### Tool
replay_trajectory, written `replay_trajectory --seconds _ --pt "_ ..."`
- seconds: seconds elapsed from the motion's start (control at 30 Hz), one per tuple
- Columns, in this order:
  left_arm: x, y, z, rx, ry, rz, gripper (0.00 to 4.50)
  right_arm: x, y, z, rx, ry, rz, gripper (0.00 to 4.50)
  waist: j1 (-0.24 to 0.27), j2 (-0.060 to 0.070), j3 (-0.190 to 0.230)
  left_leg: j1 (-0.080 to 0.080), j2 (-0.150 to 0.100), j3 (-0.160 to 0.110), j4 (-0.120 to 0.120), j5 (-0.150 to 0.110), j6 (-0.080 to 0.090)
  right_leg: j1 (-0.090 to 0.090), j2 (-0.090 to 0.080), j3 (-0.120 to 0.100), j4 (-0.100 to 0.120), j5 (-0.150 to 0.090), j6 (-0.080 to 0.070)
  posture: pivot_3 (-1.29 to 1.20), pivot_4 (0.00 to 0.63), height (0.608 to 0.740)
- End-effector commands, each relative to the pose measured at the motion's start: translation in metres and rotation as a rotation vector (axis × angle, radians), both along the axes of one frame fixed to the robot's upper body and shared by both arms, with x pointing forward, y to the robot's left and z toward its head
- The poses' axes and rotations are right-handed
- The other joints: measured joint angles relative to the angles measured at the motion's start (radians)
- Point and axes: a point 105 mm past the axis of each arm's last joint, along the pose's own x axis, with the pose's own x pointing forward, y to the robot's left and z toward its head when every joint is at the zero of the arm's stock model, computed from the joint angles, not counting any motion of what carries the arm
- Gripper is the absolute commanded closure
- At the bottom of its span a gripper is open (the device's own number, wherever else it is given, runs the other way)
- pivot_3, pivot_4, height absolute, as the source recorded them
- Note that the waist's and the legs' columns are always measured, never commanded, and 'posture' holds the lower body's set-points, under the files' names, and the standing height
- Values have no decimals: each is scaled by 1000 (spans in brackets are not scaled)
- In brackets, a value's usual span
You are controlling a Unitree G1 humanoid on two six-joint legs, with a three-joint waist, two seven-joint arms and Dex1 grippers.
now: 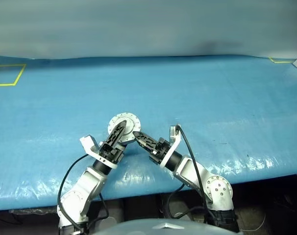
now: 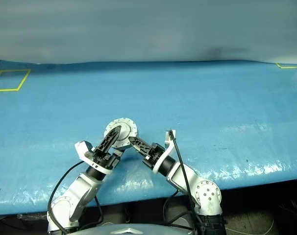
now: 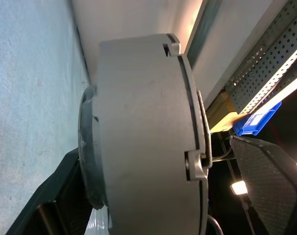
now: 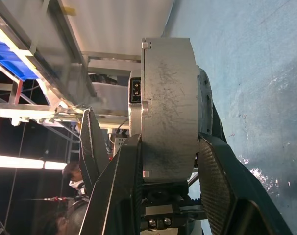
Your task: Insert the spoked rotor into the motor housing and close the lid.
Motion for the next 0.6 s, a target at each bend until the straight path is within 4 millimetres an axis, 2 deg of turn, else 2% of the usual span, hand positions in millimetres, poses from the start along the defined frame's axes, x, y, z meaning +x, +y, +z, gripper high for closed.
replay_trajectory --seconds 0.03,0.1,0.17,0.27,0.37,0.5,0.6 --pt "0 2 1 -37 -1 8 882 -3 2 27 74 -98 12 3267 0 0 0 0 0 0 0 0 0 0 0 0 0 0 0 0 150 740" --pt "-1 4 1 -48 3 23 1583 -3 1 26 69 -102 6 3267 -1 0 0 0 0 0 0 0 0 0 0 0 0 0 0 0 150 740" --pt "-1 5 0 -55 6 32 2083 -2 1 27 66 -108 4 3267 0 0 0 0 0 0 0 0 0 0 0 0 0 0 0 0 150 740" --pt "-1 8 0 -69 9 54 2077 -4 2 30 -7 -219 17 3267 0 0 0 0 0 0 0 0 0 0 0 0 0 0 0 0 150 740" --pt "1 10 1 -72 8 73 2077 -4 1 30 -13 -242 6 3267 0 0 0 0 0 0 1 0 0 0 0 0 0 0 0 0 150 740" --pt "9 17 2 -34 18 111 2077 -4 -5 31 7 -255 -11 1923 0 0 0 0 0 0 0 0 0 0 0 0 0 0 0 0 150 740" --pt "20 23 4 -5 15 149 2077 -10 -8 29 -61 -321 0 877 1 0 0 0 0 0 1 0 0 0 0 0 0 0 0 0 150 740"
